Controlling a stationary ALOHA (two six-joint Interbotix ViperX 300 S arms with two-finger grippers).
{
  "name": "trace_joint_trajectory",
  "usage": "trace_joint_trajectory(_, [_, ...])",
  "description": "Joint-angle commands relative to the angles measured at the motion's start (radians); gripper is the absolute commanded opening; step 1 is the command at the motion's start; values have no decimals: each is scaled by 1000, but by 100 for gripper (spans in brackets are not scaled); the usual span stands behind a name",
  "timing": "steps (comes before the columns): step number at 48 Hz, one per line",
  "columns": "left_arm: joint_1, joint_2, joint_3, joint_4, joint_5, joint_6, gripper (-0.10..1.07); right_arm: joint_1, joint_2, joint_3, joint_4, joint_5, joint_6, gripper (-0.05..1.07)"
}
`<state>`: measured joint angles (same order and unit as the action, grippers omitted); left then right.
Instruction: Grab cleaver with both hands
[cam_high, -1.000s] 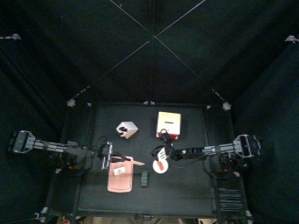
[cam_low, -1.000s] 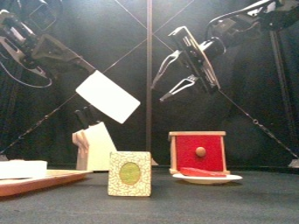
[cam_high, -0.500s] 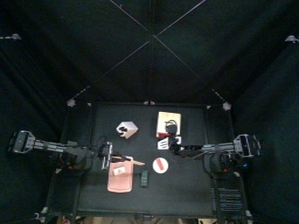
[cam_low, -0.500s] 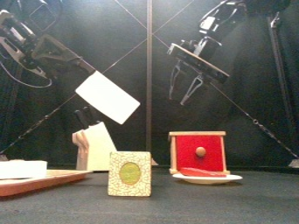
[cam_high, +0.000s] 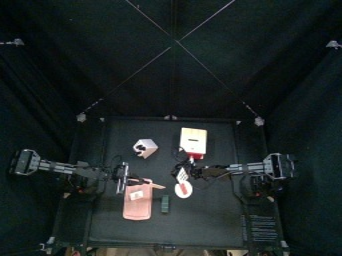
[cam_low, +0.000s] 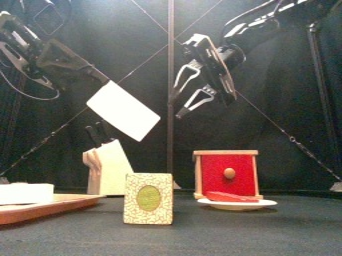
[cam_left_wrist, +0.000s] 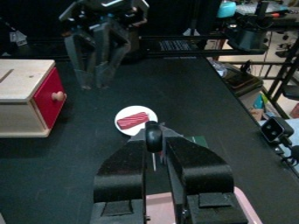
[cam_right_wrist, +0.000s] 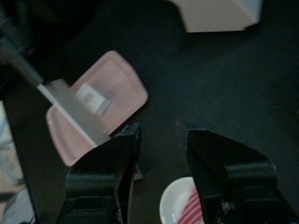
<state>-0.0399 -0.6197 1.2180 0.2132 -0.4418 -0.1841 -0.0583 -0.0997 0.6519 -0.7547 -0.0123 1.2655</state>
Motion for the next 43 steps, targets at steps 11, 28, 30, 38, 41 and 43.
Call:
trace_joint_trajectory(11, [-31,-2,-21,14,-11,2,45,20,-17,-2,-104,-61,-3,77])
trace_joint_trajectory(28, [-31,-2,-29,6,-48,-2,45,121,34,-84,-222,-61,-3,77])
trace_joint_trajectory(30, [-31,0,-31,6,-51,-2,45,126,49,-95,-236,-61,-3,76])
trace_joint_trajectory(38, [-29,-2,-32,6,-52,-2,45,127,87,-121,-250,-54,0,77])
trace_joint_trajectory(41, [-29,0,-35,3,-51,-2,45,126,97,-127,-249,-52,0,77])
trace_joint_trajectory(43, [-29,2,-35,2,-52,-2,45,124,101,-130,-249,-54,0,77])
